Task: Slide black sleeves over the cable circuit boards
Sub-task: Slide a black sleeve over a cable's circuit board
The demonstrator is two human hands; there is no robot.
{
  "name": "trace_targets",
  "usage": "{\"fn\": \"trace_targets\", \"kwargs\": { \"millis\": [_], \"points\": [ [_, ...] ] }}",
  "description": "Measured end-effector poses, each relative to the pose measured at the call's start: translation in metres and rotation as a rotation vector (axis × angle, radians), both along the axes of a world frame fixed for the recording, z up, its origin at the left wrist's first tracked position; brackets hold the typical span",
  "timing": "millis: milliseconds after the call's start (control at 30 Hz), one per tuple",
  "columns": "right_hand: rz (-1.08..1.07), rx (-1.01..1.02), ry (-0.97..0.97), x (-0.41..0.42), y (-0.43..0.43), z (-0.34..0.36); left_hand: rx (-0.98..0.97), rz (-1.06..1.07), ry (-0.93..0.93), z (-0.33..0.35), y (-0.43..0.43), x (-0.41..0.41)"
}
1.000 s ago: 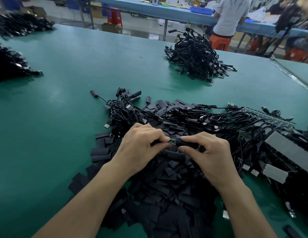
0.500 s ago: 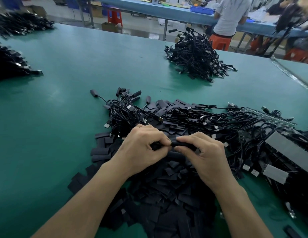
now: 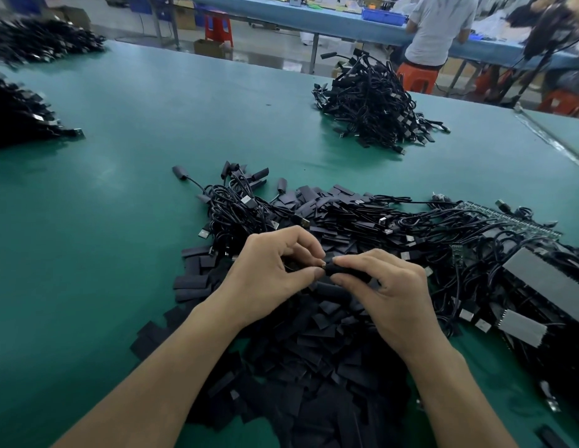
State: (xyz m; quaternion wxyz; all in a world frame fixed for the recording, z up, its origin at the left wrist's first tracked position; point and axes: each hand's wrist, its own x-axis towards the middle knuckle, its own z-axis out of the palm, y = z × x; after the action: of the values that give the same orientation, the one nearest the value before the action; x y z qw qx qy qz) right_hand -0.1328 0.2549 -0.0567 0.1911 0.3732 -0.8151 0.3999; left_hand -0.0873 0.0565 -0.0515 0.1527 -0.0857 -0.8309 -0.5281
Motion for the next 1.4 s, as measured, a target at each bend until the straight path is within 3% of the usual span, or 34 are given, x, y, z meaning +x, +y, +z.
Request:
{"fn": "trace_targets", "kwargs": {
  "millis": [300, 433, 533, 700, 1200, 1400],
  "points": [
    [-0.031, -0.041, -0.039, 0.000, -0.002, -0.001, 0.124, -0.059, -0.060, -0.006, 0.003, -0.002],
    [-0.055, -0.085, -0.189, 0.005, -0.007, 0.001, 0.135, 0.002, -0.073, -0.008, 0.003, -0.004],
    [-0.128, -0.239, -0.340, 0.006, -0.009, 0.000, 0.149, 0.018, -0.074, -0.008, 0.005, -0.004],
    [-0.241, -0.350, -0.343, 0.006, -0.012, 0.000, 0.170, 0.060, -0.076, -0.010, 0.008, -0.005],
    [-0.190, -0.360, -0.459, 0.004, -0.017, -0.008, 0.210, 0.103, -0.119, -0.014, 0.010, -0.009],
    [-0.193, -0.413, -0.489, 0.005, -0.015, -0.004, 0.174, 0.133, -0.031, -0.012, 0.011, -0.005]
  ]
}}
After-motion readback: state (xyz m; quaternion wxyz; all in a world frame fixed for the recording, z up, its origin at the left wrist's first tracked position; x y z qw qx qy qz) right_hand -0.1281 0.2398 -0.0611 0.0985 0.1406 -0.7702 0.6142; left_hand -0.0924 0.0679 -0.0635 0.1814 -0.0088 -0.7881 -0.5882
